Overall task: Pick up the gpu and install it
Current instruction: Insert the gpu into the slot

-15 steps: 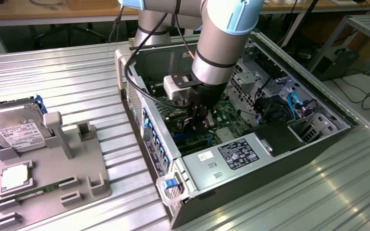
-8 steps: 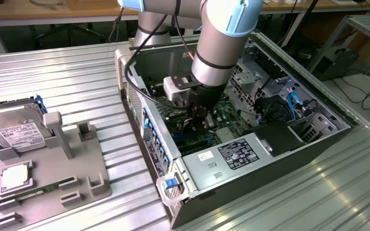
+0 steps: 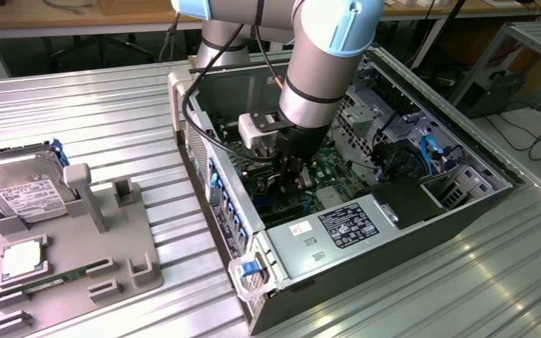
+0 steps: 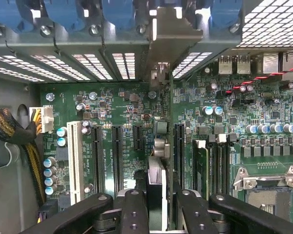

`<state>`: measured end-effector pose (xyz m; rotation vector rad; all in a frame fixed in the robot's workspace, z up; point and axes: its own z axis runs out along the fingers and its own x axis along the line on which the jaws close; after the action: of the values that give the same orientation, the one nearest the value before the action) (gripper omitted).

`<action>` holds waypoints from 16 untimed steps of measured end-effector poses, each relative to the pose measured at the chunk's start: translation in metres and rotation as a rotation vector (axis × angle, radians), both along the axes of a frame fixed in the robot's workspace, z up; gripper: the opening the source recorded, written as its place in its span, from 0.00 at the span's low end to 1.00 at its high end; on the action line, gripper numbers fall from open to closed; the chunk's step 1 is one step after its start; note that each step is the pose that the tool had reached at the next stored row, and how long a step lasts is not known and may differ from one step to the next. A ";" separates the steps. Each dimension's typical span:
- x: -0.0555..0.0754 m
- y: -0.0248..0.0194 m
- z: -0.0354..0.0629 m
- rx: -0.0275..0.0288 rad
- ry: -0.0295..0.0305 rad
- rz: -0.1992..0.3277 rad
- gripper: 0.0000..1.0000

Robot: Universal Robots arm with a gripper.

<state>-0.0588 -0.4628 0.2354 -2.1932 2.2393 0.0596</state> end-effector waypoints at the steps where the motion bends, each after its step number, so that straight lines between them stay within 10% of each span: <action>1: 0.000 0.0001 0.0007 0.0005 -0.0003 0.000 0.27; 16: 0.000 0.0000 0.0055 0.0000 0.0001 0.000 0.27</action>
<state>-0.0588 -0.4628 0.2408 -2.1934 2.2392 0.0597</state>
